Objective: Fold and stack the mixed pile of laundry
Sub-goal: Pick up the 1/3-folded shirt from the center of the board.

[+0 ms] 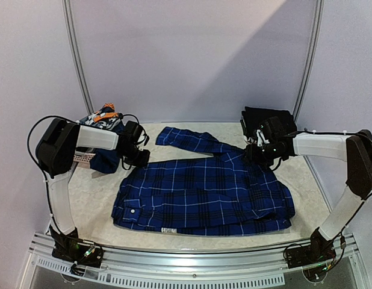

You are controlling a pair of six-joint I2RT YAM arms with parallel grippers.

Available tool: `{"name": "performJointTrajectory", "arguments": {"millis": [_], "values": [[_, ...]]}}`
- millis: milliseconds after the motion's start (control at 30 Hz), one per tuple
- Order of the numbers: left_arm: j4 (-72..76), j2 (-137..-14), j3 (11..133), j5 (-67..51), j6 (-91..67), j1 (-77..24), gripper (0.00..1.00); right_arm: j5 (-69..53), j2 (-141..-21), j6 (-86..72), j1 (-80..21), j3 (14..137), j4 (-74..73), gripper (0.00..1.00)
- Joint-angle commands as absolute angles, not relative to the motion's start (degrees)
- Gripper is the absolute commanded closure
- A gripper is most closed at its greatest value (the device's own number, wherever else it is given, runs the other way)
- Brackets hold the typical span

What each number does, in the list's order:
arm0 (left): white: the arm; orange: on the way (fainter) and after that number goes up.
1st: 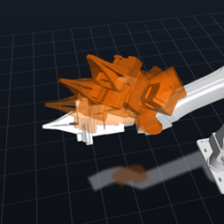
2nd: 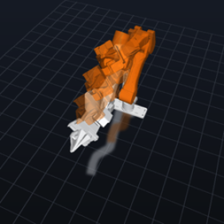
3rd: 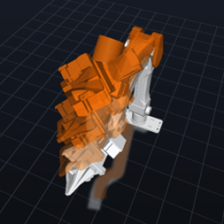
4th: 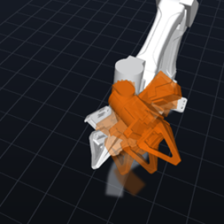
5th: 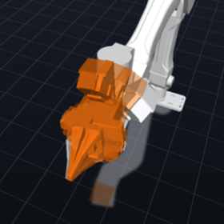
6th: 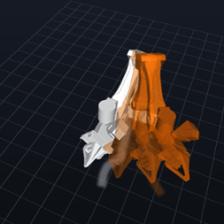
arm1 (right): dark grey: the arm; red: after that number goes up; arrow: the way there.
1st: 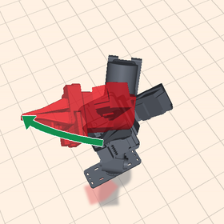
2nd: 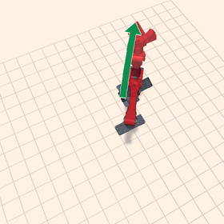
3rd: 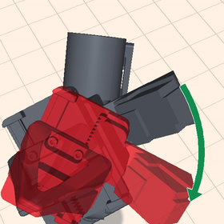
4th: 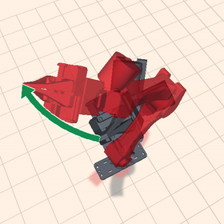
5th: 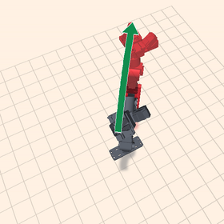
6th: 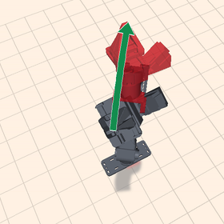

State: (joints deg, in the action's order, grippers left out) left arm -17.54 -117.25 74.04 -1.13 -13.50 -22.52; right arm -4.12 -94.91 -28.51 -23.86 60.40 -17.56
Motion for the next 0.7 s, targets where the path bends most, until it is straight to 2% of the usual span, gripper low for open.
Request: {"name": "performJointTrajectory", "arguments": {"millis": [0, 200, 300, 367, 467, 667], "values": [[-17.4, -117.8, 71.8, -2.8, -13.4, -22.1, 1.00, -3.5, -95.1, -27.2, -23.4, 61.9, -17.7, 0.39], [-16.5, -116.5, 70.9, -2.4, -13.3, -22.1, 1.00, -2.1, -94.1, -22.8, -23.4, 63.5, -17.3, 0.36], [-15.9, -116.2, 70.6, -2.5, -13.2, -22.1, 1.00, -0.4, -93.9, -19.6, -23.4, 65.3, -18.1, 0.28], [-15.8, -116.1, 70.6, -2.6, -13.1, -22.1, 1.00, 2.1, -94.5, -18.2, -23.3, 67.3, -19.8, 0.16], [-15.7, -116.0, 70.6, -2.7, -12.9, -22.1, 1.00, 3.6, -95.8, -16.2, -22.9, 69.7, -20.7, 0.06], [-14.7, -115.5, 69.6, -2.8, -13.1, -22.1, 1.00, 4.3, -102.1, -10.3, -22.2, 76.2, -24.1, 0.02]]}}
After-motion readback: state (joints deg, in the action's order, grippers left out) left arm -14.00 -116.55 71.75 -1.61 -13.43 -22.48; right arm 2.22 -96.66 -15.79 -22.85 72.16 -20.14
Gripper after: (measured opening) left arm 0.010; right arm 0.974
